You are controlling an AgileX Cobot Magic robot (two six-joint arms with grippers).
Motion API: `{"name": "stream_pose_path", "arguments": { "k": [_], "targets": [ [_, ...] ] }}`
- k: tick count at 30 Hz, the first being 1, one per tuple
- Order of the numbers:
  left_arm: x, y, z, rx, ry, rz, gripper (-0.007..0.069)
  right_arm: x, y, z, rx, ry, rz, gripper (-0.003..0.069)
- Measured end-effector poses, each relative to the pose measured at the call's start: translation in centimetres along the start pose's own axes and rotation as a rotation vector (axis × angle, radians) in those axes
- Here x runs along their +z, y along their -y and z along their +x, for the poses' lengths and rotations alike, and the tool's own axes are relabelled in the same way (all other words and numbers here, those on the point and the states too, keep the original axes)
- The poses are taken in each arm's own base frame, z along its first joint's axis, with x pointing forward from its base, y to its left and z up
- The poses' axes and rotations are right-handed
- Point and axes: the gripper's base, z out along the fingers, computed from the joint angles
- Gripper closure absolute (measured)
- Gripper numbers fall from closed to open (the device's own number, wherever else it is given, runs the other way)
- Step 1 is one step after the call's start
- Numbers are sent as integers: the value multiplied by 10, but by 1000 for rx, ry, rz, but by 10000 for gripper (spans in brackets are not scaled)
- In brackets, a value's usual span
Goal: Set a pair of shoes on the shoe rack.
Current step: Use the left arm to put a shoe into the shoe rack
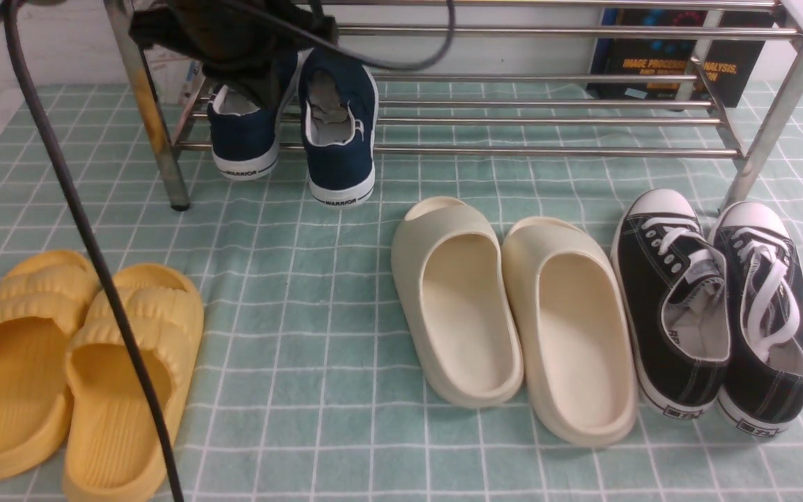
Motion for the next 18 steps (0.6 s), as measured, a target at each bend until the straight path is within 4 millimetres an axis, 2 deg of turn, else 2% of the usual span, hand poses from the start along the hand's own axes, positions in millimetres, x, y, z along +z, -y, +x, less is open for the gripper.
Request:
{"name": "stream_pose_path", "arguments": {
  "k": [2, 4, 7, 8, 9, 11, 18],
  "targets": [
    [12, 10, 10, 20, -33, 24, 638, 0, 0, 0, 0, 0, 0, 420],
    [38, 27, 27, 57, -80, 64, 638, 0, 0, 0, 0, 0, 0, 420],
    [69, 41, 35, 84, -75, 85, 638, 0, 0, 0, 0, 0, 0, 420],
    [69, 42, 35, 86, -75, 85, 638, 0, 0, 0, 0, 0, 0, 420],
    [82, 44, 33, 93, -54, 83, 638, 0, 0, 0, 0, 0, 0, 420],
    [94, 41, 28, 92, -16, 60, 638, 0, 0, 0, 0, 0, 0, 420],
    [108, 26, 3, 45, 34, 27, 638, 0, 0, 0, 0, 0, 0, 419]
  ]
}}
